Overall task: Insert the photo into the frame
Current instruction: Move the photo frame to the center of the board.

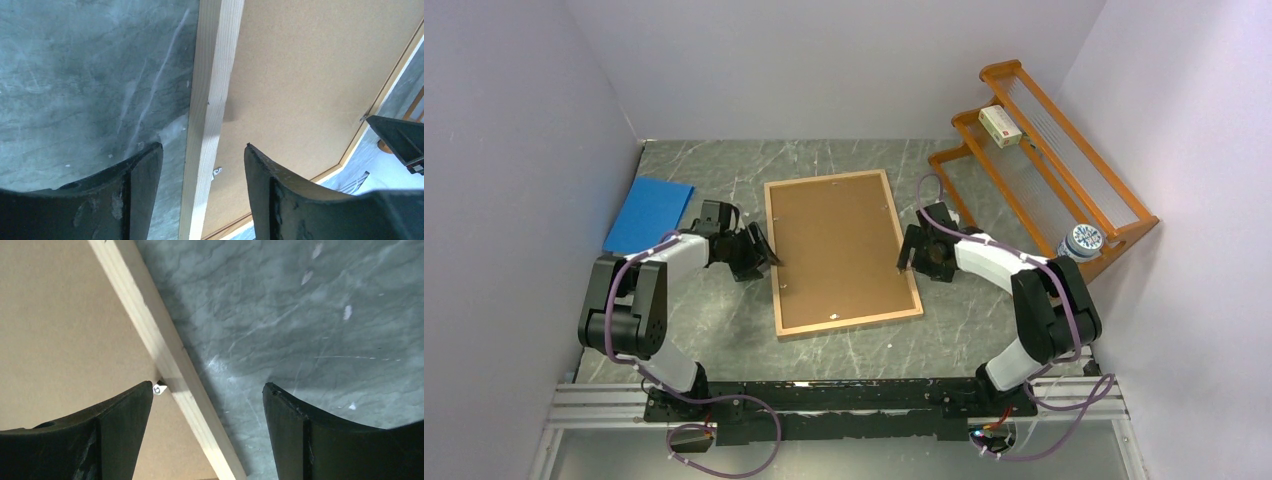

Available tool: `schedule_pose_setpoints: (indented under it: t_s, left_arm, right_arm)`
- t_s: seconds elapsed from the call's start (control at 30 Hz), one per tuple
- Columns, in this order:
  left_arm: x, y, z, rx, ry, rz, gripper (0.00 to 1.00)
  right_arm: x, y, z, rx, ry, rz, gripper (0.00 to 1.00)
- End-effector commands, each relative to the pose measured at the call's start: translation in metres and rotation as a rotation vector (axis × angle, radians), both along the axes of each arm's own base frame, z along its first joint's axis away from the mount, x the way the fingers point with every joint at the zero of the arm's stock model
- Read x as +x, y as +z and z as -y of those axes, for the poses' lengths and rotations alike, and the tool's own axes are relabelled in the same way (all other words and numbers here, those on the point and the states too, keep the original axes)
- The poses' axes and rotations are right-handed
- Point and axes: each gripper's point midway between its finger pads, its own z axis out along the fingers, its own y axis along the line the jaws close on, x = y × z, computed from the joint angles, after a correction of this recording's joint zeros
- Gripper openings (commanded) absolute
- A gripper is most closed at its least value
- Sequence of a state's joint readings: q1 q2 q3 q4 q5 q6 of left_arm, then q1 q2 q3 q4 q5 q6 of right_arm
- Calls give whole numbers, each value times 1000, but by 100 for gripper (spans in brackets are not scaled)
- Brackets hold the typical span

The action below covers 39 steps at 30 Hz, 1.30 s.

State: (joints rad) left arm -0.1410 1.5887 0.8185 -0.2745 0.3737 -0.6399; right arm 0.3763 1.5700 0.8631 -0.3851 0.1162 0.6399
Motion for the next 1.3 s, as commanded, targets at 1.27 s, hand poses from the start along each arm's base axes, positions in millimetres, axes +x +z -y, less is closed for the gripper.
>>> schedule_pose_setpoints:
  t_s: [1.27]
  left_arm:
    - [-39, 8, 0, -14, 12, 30, 64]
  right_arm:
    - [4, 73, 14, -52, -79, 260, 80]
